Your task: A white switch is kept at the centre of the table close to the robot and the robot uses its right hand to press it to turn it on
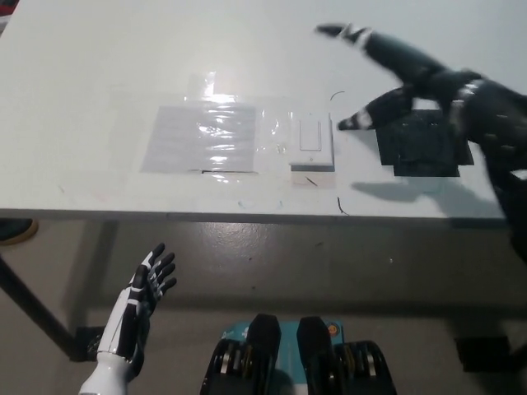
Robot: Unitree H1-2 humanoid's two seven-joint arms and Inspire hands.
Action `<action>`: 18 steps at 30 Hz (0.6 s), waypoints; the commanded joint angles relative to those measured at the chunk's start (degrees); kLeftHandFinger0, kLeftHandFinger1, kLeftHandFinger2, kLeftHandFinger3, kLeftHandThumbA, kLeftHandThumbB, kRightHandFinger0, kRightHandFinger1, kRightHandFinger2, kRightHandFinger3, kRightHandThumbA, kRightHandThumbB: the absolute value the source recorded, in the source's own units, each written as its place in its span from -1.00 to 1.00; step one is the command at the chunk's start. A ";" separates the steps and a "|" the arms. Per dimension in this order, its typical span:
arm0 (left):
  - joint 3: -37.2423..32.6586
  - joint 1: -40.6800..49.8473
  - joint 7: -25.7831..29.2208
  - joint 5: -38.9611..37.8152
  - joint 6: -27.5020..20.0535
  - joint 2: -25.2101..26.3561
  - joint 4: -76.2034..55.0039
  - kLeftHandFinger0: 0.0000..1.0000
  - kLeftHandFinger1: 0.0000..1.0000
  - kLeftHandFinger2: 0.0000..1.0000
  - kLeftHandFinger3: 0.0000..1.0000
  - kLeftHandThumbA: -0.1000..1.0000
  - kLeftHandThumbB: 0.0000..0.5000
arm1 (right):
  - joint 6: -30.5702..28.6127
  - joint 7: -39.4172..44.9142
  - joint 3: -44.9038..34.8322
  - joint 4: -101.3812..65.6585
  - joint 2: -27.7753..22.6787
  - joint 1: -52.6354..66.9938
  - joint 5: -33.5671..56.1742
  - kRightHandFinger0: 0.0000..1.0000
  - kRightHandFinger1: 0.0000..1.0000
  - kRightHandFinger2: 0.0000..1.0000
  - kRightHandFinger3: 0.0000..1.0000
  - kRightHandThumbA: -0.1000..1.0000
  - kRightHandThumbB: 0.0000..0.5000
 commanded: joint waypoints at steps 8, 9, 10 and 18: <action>0.26 -2.34 -0.70 -1.00 -1.39 0.42 -0.44 1.00 1.00 1.00 1.00 1.00 -0.96 | -4.66 -6.31 -18.81 -24.84 5.80 31.02 23.21 1.00 1.00 1.00 1.00 1.00 -0.33; 0.29 -2.32 -0.67 -1.08 -1.44 0.35 -0.34 1.00 1.00 1.00 1.00 1.00 -0.95 | -5.33 -6.50 -19.00 -24.91 6.35 32.01 23.40 1.00 1.00 1.00 1.00 1.00 -0.32; 0.22 -2.12 -0.87 -1.14 -1.66 0.44 -0.18 1.00 1.00 1.00 1.00 1.00 -0.97 | -7.55 -7.39 -19.24 -24.78 8.58 35.91 24.05 1.00 1.00 1.00 1.00 1.00 -0.23; 0.18 -1.46 -0.51 -0.94 -1.69 0.03 0.02 1.00 1.00 1.00 1.00 1.00 -0.93 | -15.49 -10.63 -19.92 -19.98 19.20 46.32 25.92 1.00 1.00 1.00 1.00 1.00 -0.40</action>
